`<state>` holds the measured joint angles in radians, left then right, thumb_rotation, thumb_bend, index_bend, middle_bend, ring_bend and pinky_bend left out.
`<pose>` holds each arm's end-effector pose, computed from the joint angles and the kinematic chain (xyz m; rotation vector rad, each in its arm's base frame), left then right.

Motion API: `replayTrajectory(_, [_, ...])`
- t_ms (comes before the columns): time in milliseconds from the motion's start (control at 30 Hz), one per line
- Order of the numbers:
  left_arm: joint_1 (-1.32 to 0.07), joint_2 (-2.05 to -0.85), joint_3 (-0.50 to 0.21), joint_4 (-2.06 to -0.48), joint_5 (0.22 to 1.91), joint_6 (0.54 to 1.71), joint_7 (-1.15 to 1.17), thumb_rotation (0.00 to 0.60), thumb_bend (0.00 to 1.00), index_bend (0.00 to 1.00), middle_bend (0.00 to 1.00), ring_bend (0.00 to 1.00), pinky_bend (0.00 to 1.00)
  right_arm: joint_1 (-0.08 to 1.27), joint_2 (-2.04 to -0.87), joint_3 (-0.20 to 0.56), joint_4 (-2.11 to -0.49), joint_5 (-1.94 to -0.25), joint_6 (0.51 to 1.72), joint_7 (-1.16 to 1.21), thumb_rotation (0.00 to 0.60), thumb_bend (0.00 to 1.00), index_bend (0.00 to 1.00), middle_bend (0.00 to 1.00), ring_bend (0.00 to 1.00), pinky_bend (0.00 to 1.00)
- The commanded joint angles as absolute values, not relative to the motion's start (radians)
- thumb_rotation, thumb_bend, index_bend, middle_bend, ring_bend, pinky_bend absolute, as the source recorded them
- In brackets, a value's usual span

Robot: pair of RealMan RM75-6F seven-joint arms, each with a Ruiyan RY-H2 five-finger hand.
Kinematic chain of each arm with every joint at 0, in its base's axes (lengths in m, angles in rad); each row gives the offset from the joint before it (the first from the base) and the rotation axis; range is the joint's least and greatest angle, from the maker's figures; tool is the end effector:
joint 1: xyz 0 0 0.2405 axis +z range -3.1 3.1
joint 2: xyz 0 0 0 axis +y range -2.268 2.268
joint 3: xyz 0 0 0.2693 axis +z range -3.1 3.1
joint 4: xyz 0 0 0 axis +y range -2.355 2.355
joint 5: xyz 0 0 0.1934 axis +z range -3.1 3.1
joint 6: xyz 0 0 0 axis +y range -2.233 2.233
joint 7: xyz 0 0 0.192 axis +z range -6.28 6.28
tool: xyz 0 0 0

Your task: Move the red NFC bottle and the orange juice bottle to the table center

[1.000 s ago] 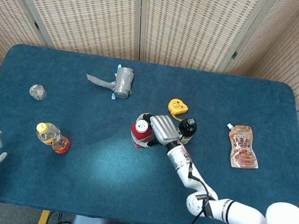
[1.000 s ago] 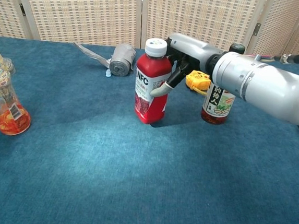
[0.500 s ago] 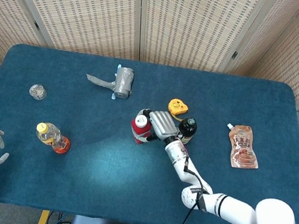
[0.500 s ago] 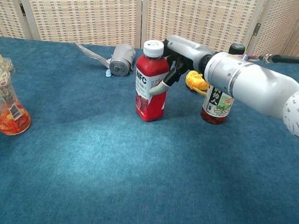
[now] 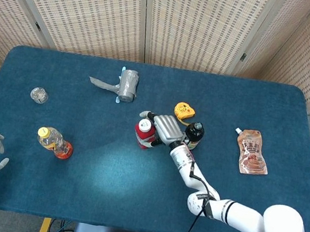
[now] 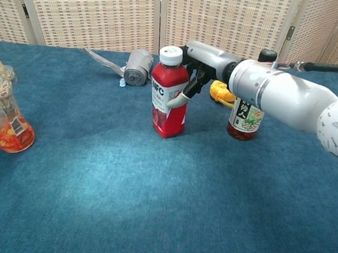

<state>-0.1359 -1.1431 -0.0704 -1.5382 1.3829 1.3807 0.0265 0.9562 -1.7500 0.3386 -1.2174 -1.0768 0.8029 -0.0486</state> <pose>-0.3423 0.2495 0.1744 -1.3688 -0.9283 -0.7869 -0.0577 -0.4442 -0.0624 1.8359 -1.2021 1.1964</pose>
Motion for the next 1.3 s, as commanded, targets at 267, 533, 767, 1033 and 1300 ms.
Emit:
replayTrajectory(267, [-0.135, -1.149, -0.068, -1.532, 1.385, 1.382, 0.033, 0.6, 0.21, 0.58, 0.33, 0.32, 0.45, 0.936, -1.693, 0.333, -1.305, -1.08, 0.844, -0.087, 0.6, 0.0, 0.05, 0.12, 0.28, 0.53])
replayTrajectory(533, [-0.137, -1.154, -0.067, -1.532, 1.385, 1.382, 0.05, 0.6, 0.21, 0.58, 0.33, 0.33, 0.45, 0.898, -1.576, 0.326, -1.48, -1.077, 0.911, -0.177, 0.6, 0.0, 0.05, 0.11, 0.25, 0.48])
replayTrajectory(767, [-0.143, -1.165, -0.065, -1.533, 1.389, 1.379, 0.074, 0.6, 0.21, 0.58, 0.33, 0.33, 0.45, 0.846, -1.422, 0.301, -1.69, -1.038, 0.997, -0.338, 0.6, 0.0, 0.05, 0.13, 0.25, 0.48])
replayTrajectory(1033, [-0.148, -1.18, -0.058, -1.534, 1.401, 1.377, 0.1, 0.6, 0.21, 0.58, 0.33, 0.33, 0.45, 0.753, -1.261, 0.243, -1.897, -1.095, 1.149, -0.475, 0.6, 0.0, 0.05, 0.18, 0.25, 0.48])
replayTrajectory(1300, [-0.15, -1.188, -0.057, -1.529, 1.405, 1.38, 0.106, 0.6, 0.21, 0.58, 0.33, 0.33, 0.45, 0.638, -1.133, 0.172, -1.996, -1.221, 1.287, -0.537, 0.6, 0.0, 0.12, 0.24, 0.25, 0.48])
